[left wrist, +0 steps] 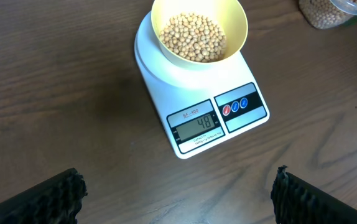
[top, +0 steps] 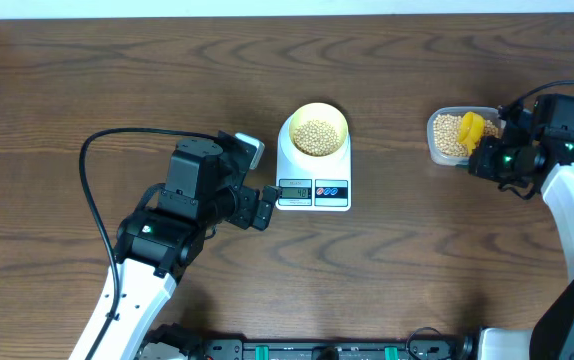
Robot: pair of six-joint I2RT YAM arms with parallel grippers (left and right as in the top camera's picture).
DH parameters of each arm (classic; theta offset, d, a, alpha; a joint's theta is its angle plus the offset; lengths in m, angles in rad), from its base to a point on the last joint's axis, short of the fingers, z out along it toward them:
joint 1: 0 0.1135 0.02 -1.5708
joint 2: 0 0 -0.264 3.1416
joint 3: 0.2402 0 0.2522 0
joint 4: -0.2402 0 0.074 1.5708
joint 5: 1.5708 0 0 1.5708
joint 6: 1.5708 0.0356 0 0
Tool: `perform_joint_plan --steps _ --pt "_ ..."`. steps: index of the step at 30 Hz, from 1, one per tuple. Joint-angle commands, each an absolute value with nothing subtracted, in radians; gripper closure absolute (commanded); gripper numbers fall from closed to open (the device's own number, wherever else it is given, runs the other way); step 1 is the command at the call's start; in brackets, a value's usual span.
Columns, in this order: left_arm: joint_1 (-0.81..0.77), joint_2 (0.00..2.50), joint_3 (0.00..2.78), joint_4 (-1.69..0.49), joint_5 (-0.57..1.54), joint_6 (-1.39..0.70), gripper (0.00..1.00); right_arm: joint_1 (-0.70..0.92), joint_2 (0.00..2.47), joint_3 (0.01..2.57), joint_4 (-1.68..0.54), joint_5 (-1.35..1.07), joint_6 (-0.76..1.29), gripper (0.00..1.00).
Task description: Scoop item into bowl and weigh 50g on scale
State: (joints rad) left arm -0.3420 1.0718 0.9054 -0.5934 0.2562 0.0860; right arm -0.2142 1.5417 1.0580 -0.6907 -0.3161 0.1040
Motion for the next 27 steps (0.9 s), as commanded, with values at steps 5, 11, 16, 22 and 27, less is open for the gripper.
perform_joint_plan --steps 5,11,16,22,27 --pt "-0.337 1.072 0.905 -0.589 0.25 0.093 0.02 -0.216 1.554 1.056 -0.693 -0.412 0.12 0.99" --pt "-0.337 1.072 0.905 -0.589 0.25 0.093 0.02 -0.217 1.552 1.056 -0.692 -0.411 0.12 0.99" --pt "-0.337 1.072 0.905 -0.589 0.25 0.093 0.02 -0.229 1.548 1.059 -0.688 -0.411 0.168 0.99" --pt "-0.337 1.072 0.905 -0.589 0.25 0.093 0.02 -0.276 1.539 1.059 -0.688 -0.442 0.168 0.99" --pt "-0.337 1.072 0.905 -0.589 0.25 0.093 0.02 -0.326 1.461 1.059 -0.689 -0.459 0.168 0.99"
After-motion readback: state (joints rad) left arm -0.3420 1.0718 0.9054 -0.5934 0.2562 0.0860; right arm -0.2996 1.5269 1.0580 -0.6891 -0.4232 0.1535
